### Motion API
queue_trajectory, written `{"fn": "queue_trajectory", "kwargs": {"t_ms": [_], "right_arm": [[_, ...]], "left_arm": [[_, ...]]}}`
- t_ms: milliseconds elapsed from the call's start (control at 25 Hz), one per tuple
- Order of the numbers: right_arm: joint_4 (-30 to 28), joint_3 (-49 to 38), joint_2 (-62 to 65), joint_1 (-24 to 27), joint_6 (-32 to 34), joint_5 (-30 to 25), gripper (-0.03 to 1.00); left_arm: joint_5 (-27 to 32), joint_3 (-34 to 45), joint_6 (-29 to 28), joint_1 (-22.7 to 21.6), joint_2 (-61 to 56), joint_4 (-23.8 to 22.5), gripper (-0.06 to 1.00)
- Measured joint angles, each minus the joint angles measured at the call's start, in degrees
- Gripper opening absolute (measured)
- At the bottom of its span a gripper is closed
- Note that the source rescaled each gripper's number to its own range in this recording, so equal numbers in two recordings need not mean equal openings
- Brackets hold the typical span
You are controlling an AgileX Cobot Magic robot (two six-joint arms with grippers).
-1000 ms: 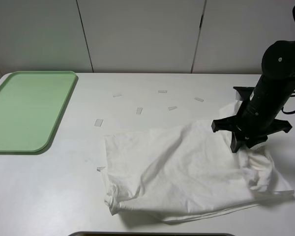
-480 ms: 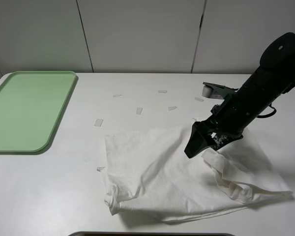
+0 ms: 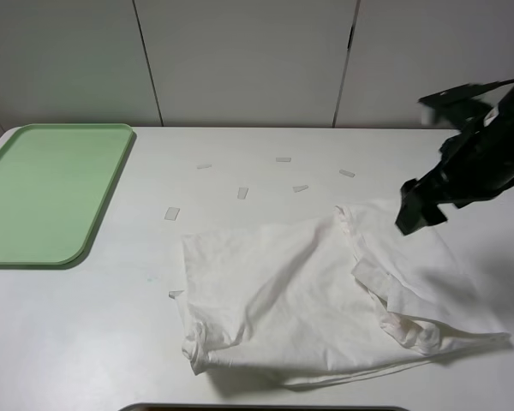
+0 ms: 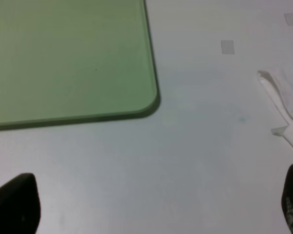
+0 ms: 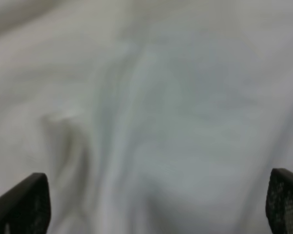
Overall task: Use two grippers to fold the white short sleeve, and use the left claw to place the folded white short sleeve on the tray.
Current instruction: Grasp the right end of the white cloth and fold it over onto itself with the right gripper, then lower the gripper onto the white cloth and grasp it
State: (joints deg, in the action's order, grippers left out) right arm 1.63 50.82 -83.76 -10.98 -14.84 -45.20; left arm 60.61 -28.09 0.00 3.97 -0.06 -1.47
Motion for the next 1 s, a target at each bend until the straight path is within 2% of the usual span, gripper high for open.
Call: {"fn": "queue_trajectory", "kwargs": {"t_ms": [80,200,360,440,1000], "right_arm": [[-5.09,0.00,5.51,2.22,7.95,-0.24,0.96],[-7.76,0.00,13.09,6.17,14.47,-0.71,0.98],[-8.48,0.00,21.96,9.53,16.28,-3.60,1.00],[-8.43,0.00,29.62,11.34,16.45,-7.96,1.00],[-6.33,-0.27,65.94,11.62,16.00,-17.37,1.00]], "left_arm": [[0.00,0.00,0.00,0.00,0.00,0.00,1.00],[0.00,0.00,0.00,0.00,0.00,0.00,1.00],[0.00,0.00,0.00,0.00,0.00,0.00,1.00],[0.00,0.00,0.00,0.00,0.00,0.00,1.00],[-0.08,0.00,0.00,0.00,0.00,0.00,1.00]]}}
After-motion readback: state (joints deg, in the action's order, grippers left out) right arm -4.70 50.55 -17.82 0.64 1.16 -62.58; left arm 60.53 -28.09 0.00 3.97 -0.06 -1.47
